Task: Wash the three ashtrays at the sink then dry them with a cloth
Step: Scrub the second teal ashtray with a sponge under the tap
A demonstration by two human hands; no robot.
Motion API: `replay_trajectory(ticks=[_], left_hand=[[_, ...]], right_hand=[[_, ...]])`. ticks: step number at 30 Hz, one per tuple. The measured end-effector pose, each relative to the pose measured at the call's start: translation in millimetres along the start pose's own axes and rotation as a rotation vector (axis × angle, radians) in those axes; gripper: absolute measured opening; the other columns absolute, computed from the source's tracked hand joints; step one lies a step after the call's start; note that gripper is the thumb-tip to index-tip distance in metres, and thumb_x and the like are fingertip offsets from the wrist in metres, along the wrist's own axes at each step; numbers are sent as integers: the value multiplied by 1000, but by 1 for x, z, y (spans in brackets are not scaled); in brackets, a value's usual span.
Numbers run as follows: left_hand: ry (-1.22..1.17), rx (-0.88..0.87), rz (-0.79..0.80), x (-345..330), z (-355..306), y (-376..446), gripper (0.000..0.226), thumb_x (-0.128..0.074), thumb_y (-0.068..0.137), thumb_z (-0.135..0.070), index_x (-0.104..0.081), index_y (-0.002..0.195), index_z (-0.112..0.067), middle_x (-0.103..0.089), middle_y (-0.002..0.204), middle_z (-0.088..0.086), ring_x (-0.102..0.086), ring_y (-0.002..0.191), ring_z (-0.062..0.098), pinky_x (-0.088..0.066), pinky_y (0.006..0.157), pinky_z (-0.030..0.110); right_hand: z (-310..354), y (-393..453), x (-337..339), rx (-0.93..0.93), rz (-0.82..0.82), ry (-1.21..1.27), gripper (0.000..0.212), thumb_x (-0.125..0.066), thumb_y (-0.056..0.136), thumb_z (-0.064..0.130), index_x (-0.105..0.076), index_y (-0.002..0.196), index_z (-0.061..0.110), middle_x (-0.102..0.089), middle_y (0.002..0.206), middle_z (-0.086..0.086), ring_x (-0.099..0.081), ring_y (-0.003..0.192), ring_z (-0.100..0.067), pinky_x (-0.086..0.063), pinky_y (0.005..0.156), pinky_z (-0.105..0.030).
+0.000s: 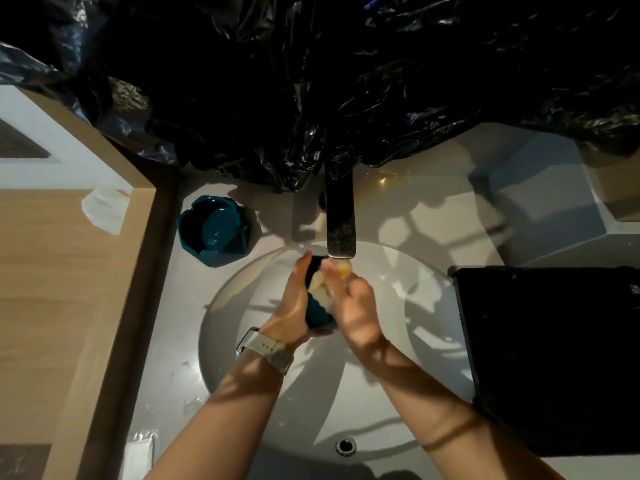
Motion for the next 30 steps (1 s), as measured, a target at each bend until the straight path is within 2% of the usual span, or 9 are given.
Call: replay_trajectory(ticks=[4, 9, 11, 14, 16, 18, 21, 25, 30], left_hand=[[57, -35, 23, -5, 3, -1, 67, -37, 90, -75, -71, 108, -20, -74, 92, 8, -69, 83, 25, -55, 73, 37], [-16, -210, -87, -1, 13, 13, 80, -56, 68, -87, -67, 120, -27, -67, 124, 11, -65, 113, 28, -52, 99, 52], [-39, -236, -71, -4, 10, 5, 67, -50, 85, -74, -70, 117, -19, -71, 117, 13, -67, 109, 28, -50, 101, 47], [-83, -238, -5, -2, 9, -5, 50, -41, 101, -51, -65, 117, -10, -70, 98, 9, -70, 85, 19, -56, 77, 31], [-137, -115, 32, 7, 19, -1, 38, -46, 97, -52, -62, 107, -19, -63, 93, -1, -66, 78, 9, -53, 70, 25], [-196, 64, 8, 10, 28, -4, 47, -47, 87, -63, -61, 94, -19, -59, 90, 5, -59, 81, 18, -45, 73, 30], [-131, 53, 53, -2, 25, -6, 58, -42, 83, -73, -62, 88, -19, -61, 88, 11, -59, 79, 22, -46, 75, 33], [-86, -91, -131, 2, 23, 7, 87, -59, 61, -90, -66, 121, -28, -67, 120, 10, -69, 105, 24, -56, 89, 43], [-145, 55, 67, -3, 1, -6, 54, -47, 89, -65, -67, 100, -16, -70, 92, 8, -65, 92, 23, -51, 94, 39]], right_hand=[[-7, -6, 15, -60, 31, 126, 47, -57, 86, 56, -70, 70, 14, -72, 71, -4, -69, 73, -20, -55, 70, -30], [-18, -11, 2, -360, -98, 419, 36, -54, 94, 42, -71, 96, 10, -73, 89, -9, -70, 82, -22, -55, 70, -28], [-20, -14, -4, -298, -174, 483, 35, -53, 95, 40, -71, 88, 11, -74, 85, -10, -71, 78, -22, -58, 74, -31], [-17, -23, -3, -62, -185, 261, 34, -55, 93, 43, -67, 72, 18, -69, 68, 3, -66, 65, -2, -51, 66, -17], [-23, -27, -9, 23, -28, 214, 25, -61, 92, 36, -68, 73, 21, -71, 72, 2, -69, 73, -6, -54, 71, -22], [-24, -29, -17, 66, 185, 276, 14, -65, 90, 26, -72, 79, 23, -73, 81, -1, -70, 82, -16, -56, 79, -32], [-23, -15, -6, -42, 187, 161, 25, -71, 82, 41, -72, 76, 16, -73, 74, 1, -70, 76, -17, -55, 71, -31], [-22, 4, -5, -346, 215, 204, 53, -69, 76, 57, -74, 96, 9, -76, 88, -8, -73, 86, -22, -56, 83, -32], [-12, -9, -9, -34, 94, 68, 36, -68, 80, 54, -71, 96, 22, -75, 89, -1, -72, 86, -18, -59, 82, -43]])
Point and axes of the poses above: each hand's wrist, its own y-axis towards the middle knuckle, its own x-axis out of the back of the hand, z = x × y, the point moved 8 cm from there along y, towards the middle knuckle
